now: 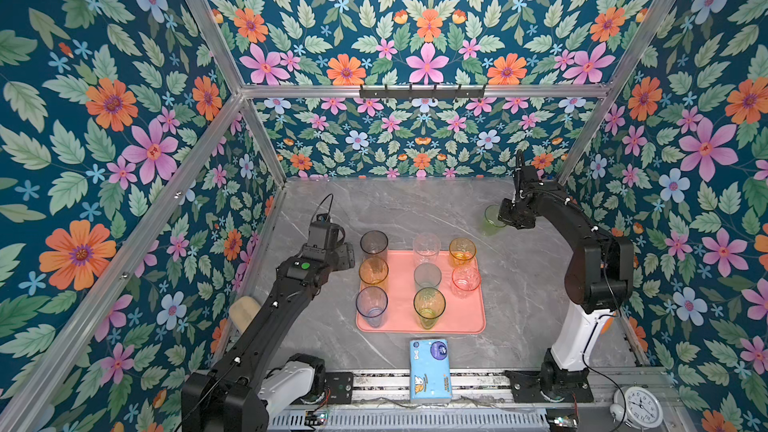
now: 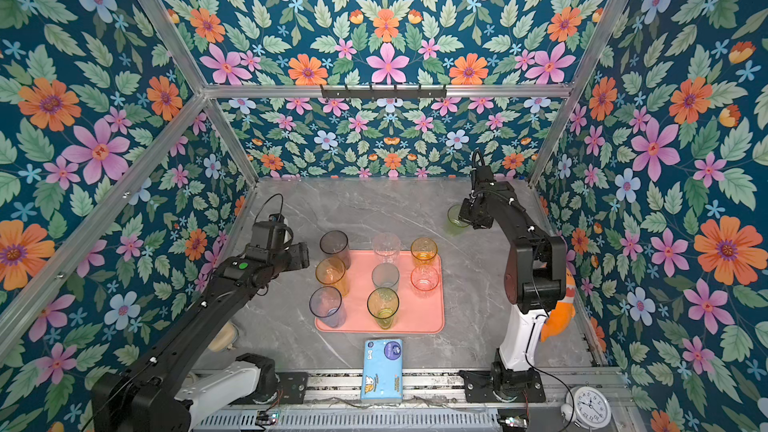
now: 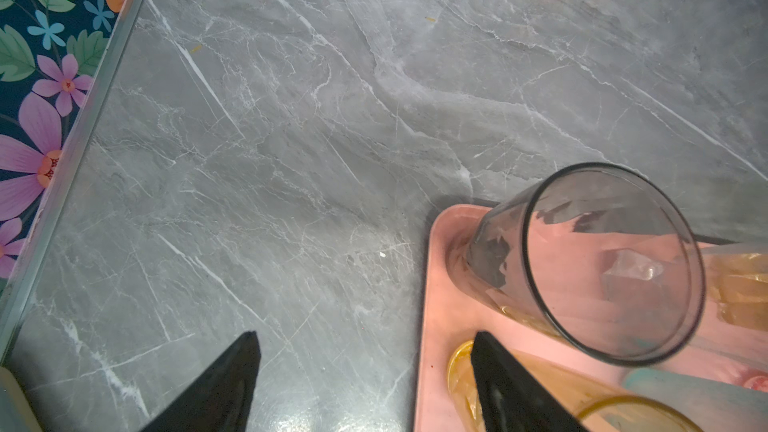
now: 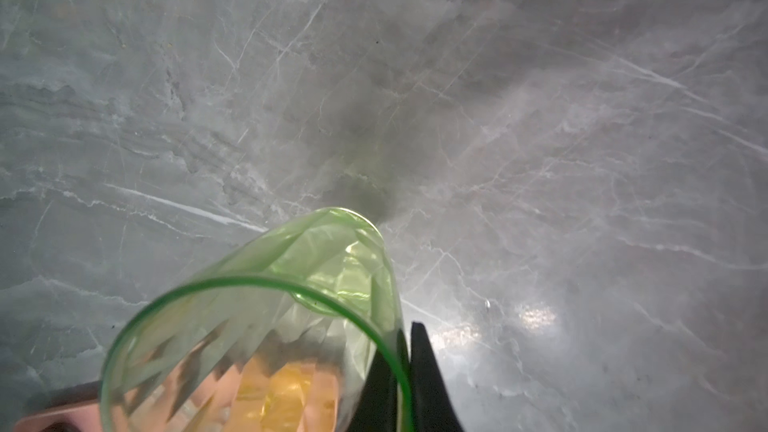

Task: Place the glasses into the tray
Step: 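Carry the green cup with the right gripper to the tray's near corner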

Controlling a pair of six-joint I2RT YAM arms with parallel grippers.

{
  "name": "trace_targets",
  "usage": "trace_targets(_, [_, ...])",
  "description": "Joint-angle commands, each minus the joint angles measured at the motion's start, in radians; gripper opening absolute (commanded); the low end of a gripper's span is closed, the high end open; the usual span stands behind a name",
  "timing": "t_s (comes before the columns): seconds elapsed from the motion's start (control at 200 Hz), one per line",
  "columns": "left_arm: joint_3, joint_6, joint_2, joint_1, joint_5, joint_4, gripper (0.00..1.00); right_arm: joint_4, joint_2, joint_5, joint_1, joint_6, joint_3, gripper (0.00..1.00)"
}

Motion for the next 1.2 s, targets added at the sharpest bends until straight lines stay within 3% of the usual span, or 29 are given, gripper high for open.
trace_targets(0.0, [0.005, 0.008, -0.004, 0.000, 0.003, 0.007, 0.83, -0.010, -0.059, -0.039, 0.009, -0.003, -0.049, 0.00])
trace_targets(0.595, [-0.003, 0.003, -0.016, 0.001, 0.015, 0.012, 0.83, -0.042, -0.370, -0.012, 0.101, 0.014, -0.302, 0.00])
trace_targets(1.195, [-0.004, -0.001, -0.019, 0.001, 0.022, 0.015, 0.83, -0.151, -0.530, -0.001, 0.137, 0.016, -0.383, 0.00])
